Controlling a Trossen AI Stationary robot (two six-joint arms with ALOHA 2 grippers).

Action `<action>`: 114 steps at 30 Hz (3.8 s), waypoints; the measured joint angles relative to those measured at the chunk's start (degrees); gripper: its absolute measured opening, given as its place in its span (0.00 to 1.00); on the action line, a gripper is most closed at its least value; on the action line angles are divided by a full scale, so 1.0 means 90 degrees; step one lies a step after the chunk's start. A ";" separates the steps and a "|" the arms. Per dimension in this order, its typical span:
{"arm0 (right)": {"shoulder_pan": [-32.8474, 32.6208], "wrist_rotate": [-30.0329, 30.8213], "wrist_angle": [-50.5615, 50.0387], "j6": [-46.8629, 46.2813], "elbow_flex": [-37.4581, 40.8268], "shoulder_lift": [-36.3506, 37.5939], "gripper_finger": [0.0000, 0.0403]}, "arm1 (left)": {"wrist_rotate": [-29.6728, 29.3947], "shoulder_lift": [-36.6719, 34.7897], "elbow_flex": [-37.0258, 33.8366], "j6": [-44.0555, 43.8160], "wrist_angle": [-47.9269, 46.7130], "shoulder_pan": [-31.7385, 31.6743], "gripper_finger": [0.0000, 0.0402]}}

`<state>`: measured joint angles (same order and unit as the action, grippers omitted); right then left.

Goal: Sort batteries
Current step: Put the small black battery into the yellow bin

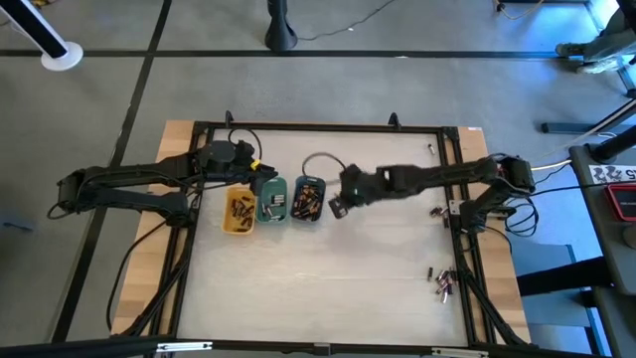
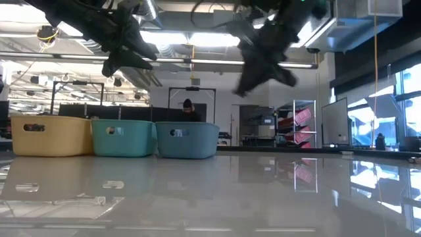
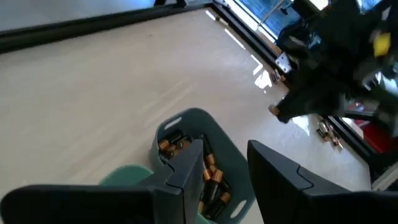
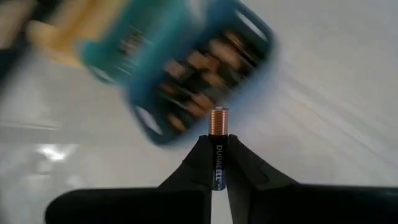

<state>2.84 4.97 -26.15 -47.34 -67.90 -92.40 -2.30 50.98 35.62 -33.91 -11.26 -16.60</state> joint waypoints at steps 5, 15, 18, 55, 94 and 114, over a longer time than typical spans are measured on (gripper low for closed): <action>0.0666 -0.1539 0.1750 0.0835 -0.0002 0.0000 0.04 | 0.0389 0.0000 -0.0212 -0.0078 0.0350 0.0005 0.29; 0.1333 -0.3337 0.3998 0.0744 -0.0009 -0.0032 0.04 | 0.0852 0.0000 -0.0763 0.1004 0.3180 0.0012 0.29; 0.1366 -0.3561 0.4067 0.0709 -0.0010 -0.0057 0.04 | 0.0832 0.0002 -0.0772 0.1524 0.3600 0.0012 0.29; 0.1454 -0.3169 0.4748 0.0945 -0.0007 -0.0384 0.05 | 0.0324 0.1904 -0.0733 -0.3428 0.6087 0.0262 0.48; 0.1343 -0.2817 0.4750 0.0426 -0.0007 -0.0374 0.05 | 0.0103 0.1960 -0.0731 -0.2999 0.6008 0.0243 0.45; 0.1269 -0.2453 0.4692 0.0385 -0.0005 -0.0373 0.05 | 0.0169 0.2186 -0.0731 -0.3065 0.6332 0.0245 0.43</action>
<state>14.26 -17.10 16.08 -43.88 -67.94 -95.76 -0.78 70.65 29.04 -61.49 45.74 -14.39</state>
